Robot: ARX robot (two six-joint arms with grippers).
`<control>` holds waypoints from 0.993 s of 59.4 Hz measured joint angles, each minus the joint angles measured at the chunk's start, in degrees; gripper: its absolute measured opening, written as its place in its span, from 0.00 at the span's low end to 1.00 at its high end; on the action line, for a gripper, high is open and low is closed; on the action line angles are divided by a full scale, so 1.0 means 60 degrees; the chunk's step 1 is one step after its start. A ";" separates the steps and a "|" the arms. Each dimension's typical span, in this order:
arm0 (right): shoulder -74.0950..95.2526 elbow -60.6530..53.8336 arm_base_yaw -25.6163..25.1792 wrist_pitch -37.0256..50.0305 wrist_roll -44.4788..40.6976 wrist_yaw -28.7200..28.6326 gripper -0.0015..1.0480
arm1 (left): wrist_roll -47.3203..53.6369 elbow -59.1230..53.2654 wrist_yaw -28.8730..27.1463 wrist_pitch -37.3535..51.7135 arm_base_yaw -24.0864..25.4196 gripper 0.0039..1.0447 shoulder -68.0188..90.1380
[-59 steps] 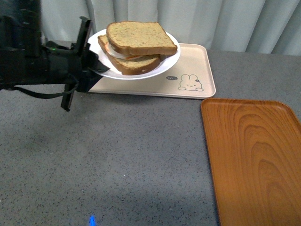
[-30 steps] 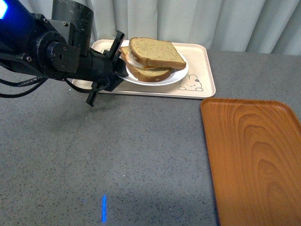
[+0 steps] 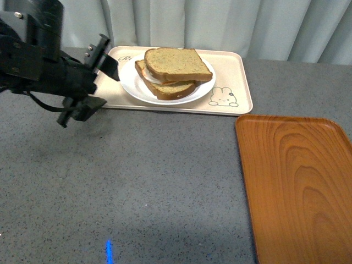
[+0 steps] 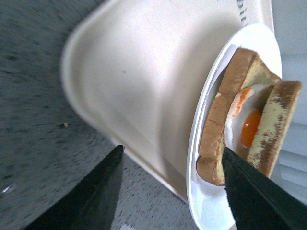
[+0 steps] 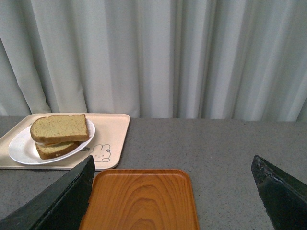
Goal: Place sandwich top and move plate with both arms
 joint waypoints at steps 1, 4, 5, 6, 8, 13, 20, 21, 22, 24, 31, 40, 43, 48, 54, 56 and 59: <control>0.0000 0.0000 0.0000 0.0000 0.0000 -0.0004 0.91 | 0.0102 -0.0248 -0.0091 -0.0004 0.0066 0.65 -0.0251; 0.0000 0.0000 0.0000 0.0000 0.0000 -0.0004 0.91 | 0.0521 -0.0907 -0.0426 -0.0011 0.0219 0.73 -0.0911; 0.0000 0.0000 0.0000 0.0000 0.0000 0.0000 0.91 | 0.0743 -0.1180 -0.0572 -0.0033 0.0295 0.77 -0.1180; 0.0000 0.0000 0.0000 0.0000 0.0000 0.0000 0.91 | 0.0984 -0.1617 -0.0794 -0.0036 0.0401 0.82 -0.1606; 0.0000 0.0000 0.0000 0.0000 0.0000 0.0000 0.91 | 0.1359 -0.2087 -0.1173 0.0018 0.0484 0.87 -0.2025; 0.0000 0.0000 0.0000 0.0000 0.0000 0.0000 0.91 | 0.2936 -0.3574 -0.2233 0.0346 0.0652 0.95 -0.3238; 0.0000 0.0000 0.0000 0.0000 0.0000 0.0000 0.91 | 0.4732 -0.5512 -0.2626 0.0667 0.0911 0.94 -0.4725; 0.0000 0.0000 0.0000 0.0000 0.0000 0.0000 0.91 | 0.4983 -0.5694 -0.2637 0.0670 0.0929 0.94 -0.4885; 0.0000 0.0000 0.0000 0.0000 0.0000 0.0000 0.91 | 0.5100 -0.5745 -0.2641 0.0674 0.0947 0.94 -0.4940; 0.0000 0.0000 0.0000 0.0000 0.0000 0.0000 0.91 | 0.5435 -0.5898 -0.2473 0.1126 0.0998 0.92 -0.4889; 0.0000 0.0000 0.0000 0.0000 0.0000 0.0004 0.91 | 0.7158 -0.7009 -0.1552 0.4761 0.1118 0.74 -0.4116; 0.0004 0.0000 0.0000 -0.0004 0.0000 0.0000 0.91 | 0.8867 -0.8419 -0.1366 0.7949 0.1126 0.50 -0.4535; 0.0000 0.0000 0.0000 0.0000 0.0000 0.0000 0.91 | 0.9147 -0.8779 -0.1370 0.8794 0.1137 0.40 -0.5023; 0.0000 0.0000 0.0000 0.0000 0.0000 0.0000 0.91 | 0.9533 -0.9453 -0.1370 0.9497 0.1158 0.22 -0.5960; 0.0004 0.0000 0.0000 -0.0004 0.0000 0.0000 0.91 | 0.9704 -1.0109 -0.1366 0.9162 0.1158 0.05 -0.7165; 0.0000 0.0000 0.0000 0.0000 0.0000 0.0000 0.91 | 0.9748 -1.0324 -0.1366 0.8888 0.1158 0.04 -0.7712; 0.0004 0.0000 0.0000 -0.0004 0.0000 0.0000 0.91 | 0.9766 -1.0502 -0.1370 0.8575 0.1158 0.04 -0.8207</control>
